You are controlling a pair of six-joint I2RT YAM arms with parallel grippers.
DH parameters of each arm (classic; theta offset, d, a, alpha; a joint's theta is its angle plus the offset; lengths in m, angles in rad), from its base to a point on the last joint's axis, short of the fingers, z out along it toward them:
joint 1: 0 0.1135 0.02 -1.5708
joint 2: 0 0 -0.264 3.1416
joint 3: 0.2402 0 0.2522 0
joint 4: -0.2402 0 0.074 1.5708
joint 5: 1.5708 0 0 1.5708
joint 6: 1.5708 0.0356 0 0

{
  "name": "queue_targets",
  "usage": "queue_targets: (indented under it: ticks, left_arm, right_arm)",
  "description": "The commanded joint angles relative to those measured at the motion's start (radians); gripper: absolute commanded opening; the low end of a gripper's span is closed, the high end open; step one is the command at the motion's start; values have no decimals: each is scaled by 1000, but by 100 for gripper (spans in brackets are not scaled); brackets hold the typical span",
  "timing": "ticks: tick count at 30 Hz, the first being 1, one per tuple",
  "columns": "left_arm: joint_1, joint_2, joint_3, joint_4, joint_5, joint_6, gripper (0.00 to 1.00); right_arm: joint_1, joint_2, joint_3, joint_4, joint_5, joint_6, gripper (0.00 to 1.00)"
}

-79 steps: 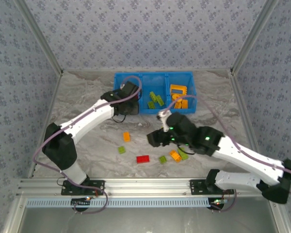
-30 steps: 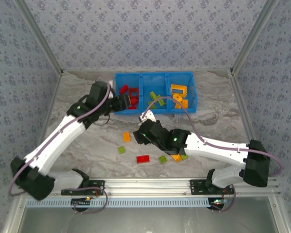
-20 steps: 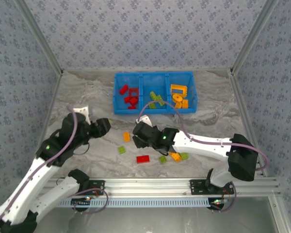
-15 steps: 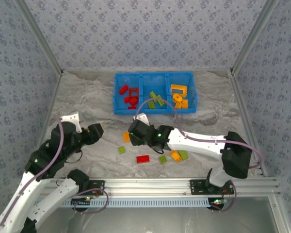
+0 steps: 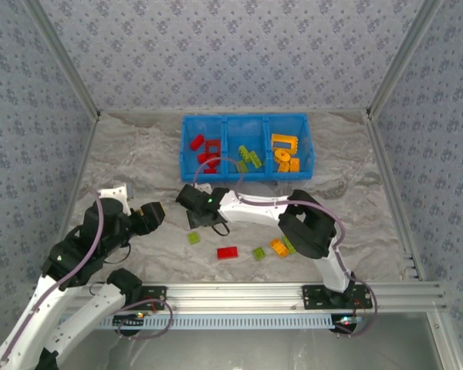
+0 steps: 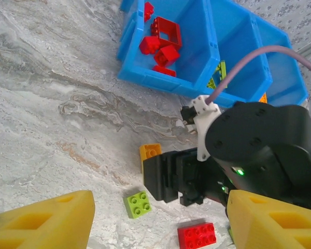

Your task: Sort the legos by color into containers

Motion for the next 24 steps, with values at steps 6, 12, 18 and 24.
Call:
queue_targets:
  ticks: [6, 12, 18, 24]
  left_arm:
    - [-5, -40, -9, -31, 18, 16, 69]
    - [-6, -55, -17, -43, 16, 11, 69]
    - [-5, -48, -17, -26, 28, 16, 69]
    - [-6, 8, -12, 89, 147, 11, 68]
  right_arm:
    - [-9, 77, 77, -39, -42, 10, 58]
    - [-15, 102, 97, -43, -35, 3, 43]
    - [-32, 86, 86, -39, -28, -1, 32]
    - [-49, -152, -39, -50, 104, -47, 28]
